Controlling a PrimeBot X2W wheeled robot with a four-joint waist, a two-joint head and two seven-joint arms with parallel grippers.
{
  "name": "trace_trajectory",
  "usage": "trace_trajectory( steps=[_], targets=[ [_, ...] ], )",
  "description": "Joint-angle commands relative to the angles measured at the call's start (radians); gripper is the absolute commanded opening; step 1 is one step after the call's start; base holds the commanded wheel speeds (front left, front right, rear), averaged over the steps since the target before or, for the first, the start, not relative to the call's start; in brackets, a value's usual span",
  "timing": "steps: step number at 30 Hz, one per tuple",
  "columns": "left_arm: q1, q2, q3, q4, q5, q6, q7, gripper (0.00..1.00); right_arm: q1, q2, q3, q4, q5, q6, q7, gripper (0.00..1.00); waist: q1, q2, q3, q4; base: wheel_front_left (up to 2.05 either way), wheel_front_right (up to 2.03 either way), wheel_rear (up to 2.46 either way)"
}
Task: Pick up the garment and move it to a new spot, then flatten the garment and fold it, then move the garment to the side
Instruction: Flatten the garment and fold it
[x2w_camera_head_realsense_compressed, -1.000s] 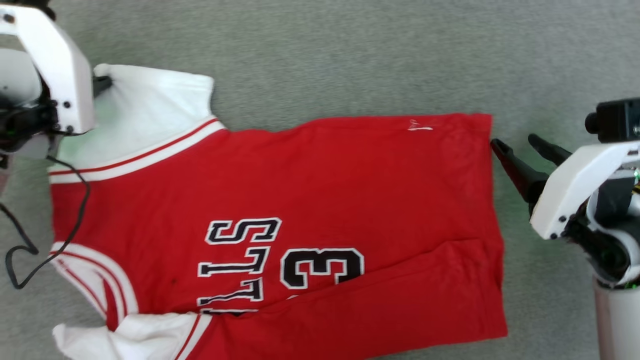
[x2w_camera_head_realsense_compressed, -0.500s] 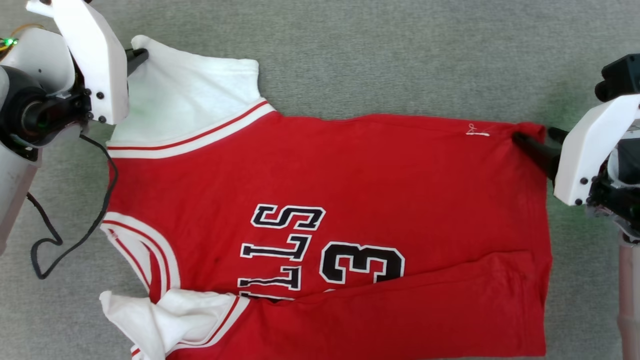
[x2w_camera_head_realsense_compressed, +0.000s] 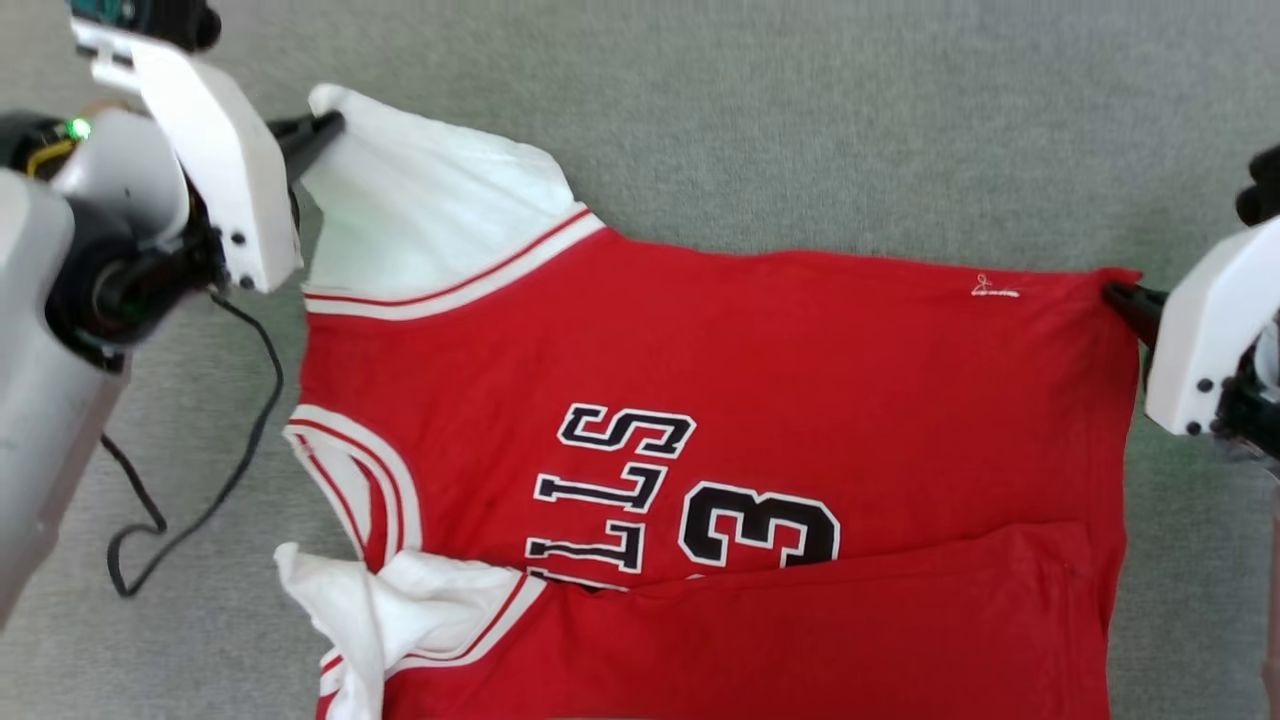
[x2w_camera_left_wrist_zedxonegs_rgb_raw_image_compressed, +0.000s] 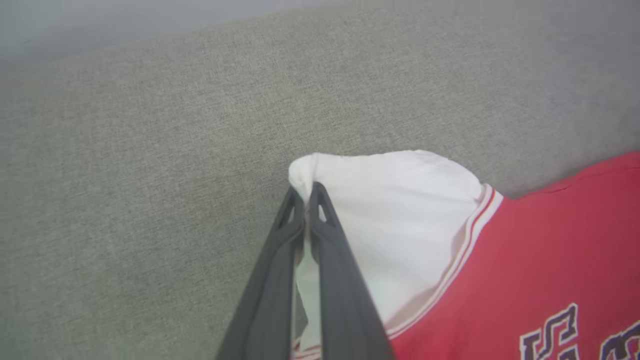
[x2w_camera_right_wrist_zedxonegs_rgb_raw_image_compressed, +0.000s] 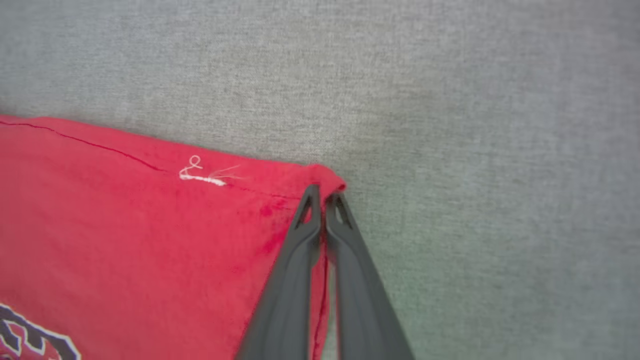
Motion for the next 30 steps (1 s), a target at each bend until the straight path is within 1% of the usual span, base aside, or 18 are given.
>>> trace_trajectory(
  steps=[1, 5, 9, 12, 19, 22, 25, 26, 27, 28, 29, 30],
  targets=[
    [0.027, 0.002, 0.008, -0.006, -0.005, 0.004, -0.019, 0.0, 0.021, -0.007, -0.007, -0.011, -0.003, 0.0, -0.004, 0.0, -0.0001, 0.0, -0.044, 0.017, 0.0, 0.0, 0.0],
    [0.139, 0.018, 0.037, -0.056, -0.037, 0.017, -0.1, 0.0, 0.091, 0.003, -0.025, -0.047, 0.004, 0.0, 0.0, 0.0, -0.0001, 0.0, -0.116, 0.031, 0.0, 0.0, 0.0],
    [0.28, 0.041, 0.062, -0.129, -0.065, 0.041, -0.18, 0.0, 0.179, 0.019, -0.052, -0.067, 0.017, 0.0, -0.006, 0.0, -0.0001, 0.0, -0.182, 0.042, 0.0, 0.0, 0.0],
    [0.4, 0.065, 0.078, -0.193, -0.085, 0.076, -0.237, 0.0, 0.252, 0.033, -0.074, -0.076, 0.027, 0.0, -0.014, 0.0, -0.0001, 0.0, -0.23, 0.052, 0.0, 0.0, 0.0],
    [0.665, 0.116, 0.092, -0.305, -0.13, 0.17, -0.308, 0.0, 0.404, 0.063, -0.135, -0.067, 0.042, -0.001, -0.061, 0.0, -0.0001, 0.0, -0.299, 0.073, 0.0, 0.0, 0.0],
    [0.749, 0.116, 0.072, -0.337, -0.141, 0.2, -0.316, 0.0, 0.457, 0.082, -0.16, -0.05, 0.031, -0.001, -0.087, 0.0, -0.0001, 0.0, -0.32, 0.08, 0.0, 0.0, 0.0],
    [0.824, 0.096, 0.064, -0.35, -0.185, 0.224, -0.312, 0.0, 0.494, 0.102, -0.176, -0.024, 0.029, -0.001, -0.106, 0.0, -0.0001, 0.0, -0.336, 0.081, 0.0, 0.0, 0.0],
    [0.839, 0.092, 0.064, -0.346, -0.194, 0.231, -0.313, 0.03, 0.506, 0.109, -0.18, -0.01, 0.029, 0.0, -0.11, 0.11, -0.0001, 0.0, -0.341, 0.081, 0.0, 0.0, 0.0],
    [0.854, 0.086, 0.062, -0.343, -0.204, 0.233, -0.315, 0.18, 0.519, 0.115, -0.18, 0.002, 0.022, 0.0, -0.118, 0.32, -0.0001, 0.0, -0.346, 0.08, 0.0, 0.0, 0.0],
    [0.866, 0.076, 0.06, -0.338, -0.213, 0.234, -0.318, 0.3, 0.53, 0.117, -0.179, 0.014, 0.01, -0.001, -0.125, 0.93, -0.0001, 0.0, -0.35, 0.079, 0.0, 0.0, 0.0],
    [0.875, 0.068, 0.061, -0.33, -0.218, 0.238, -0.325, 0.82, 0.541, 0.118, -0.178, 0.025, 0.002, -0.001, -0.137, 1.0, -0.0001, 0.0, -0.354, 0.079, 0.0, 0.0, 0.0],
    [0.885, 0.068, 0.058, -0.32, -0.213, 0.241, -0.329, 1.0, 0.548, 0.12, -0.172, 0.033, -0.006, -0.001, -0.146, 1.0, -0.0001, 0.0, -0.358, 0.076, 0.0, 0.0, 0.0]
  ],
)
